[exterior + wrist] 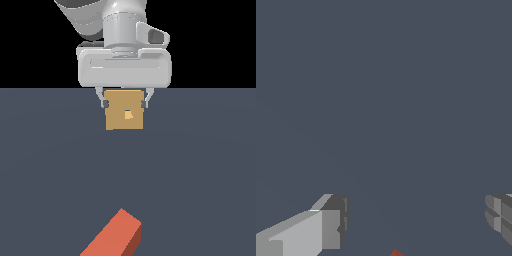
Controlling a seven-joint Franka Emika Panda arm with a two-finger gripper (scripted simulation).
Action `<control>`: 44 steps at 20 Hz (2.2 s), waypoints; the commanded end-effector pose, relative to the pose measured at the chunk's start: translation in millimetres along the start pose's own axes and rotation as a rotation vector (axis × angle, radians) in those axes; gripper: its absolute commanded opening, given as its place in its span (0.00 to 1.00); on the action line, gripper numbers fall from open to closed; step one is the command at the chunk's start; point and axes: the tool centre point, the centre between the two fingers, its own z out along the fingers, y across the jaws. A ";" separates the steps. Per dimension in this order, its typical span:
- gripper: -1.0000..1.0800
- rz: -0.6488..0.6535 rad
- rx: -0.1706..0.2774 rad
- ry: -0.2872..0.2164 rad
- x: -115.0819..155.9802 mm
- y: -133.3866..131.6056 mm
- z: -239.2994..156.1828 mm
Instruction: Insert the peg into the horizontal hole in a box.
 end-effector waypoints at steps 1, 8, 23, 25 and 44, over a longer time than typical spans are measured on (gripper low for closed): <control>0.96 0.000 0.000 0.000 0.0 0.0 0.0; 0.96 0.075 -0.001 0.001 -35.6 2.0 10.8; 0.96 0.553 -0.004 0.015 -253.4 -48.1 81.9; 0.96 0.592 -0.004 0.017 -269.2 -56.7 87.9; 0.96 0.646 -0.004 0.021 -289.2 -70.9 133.1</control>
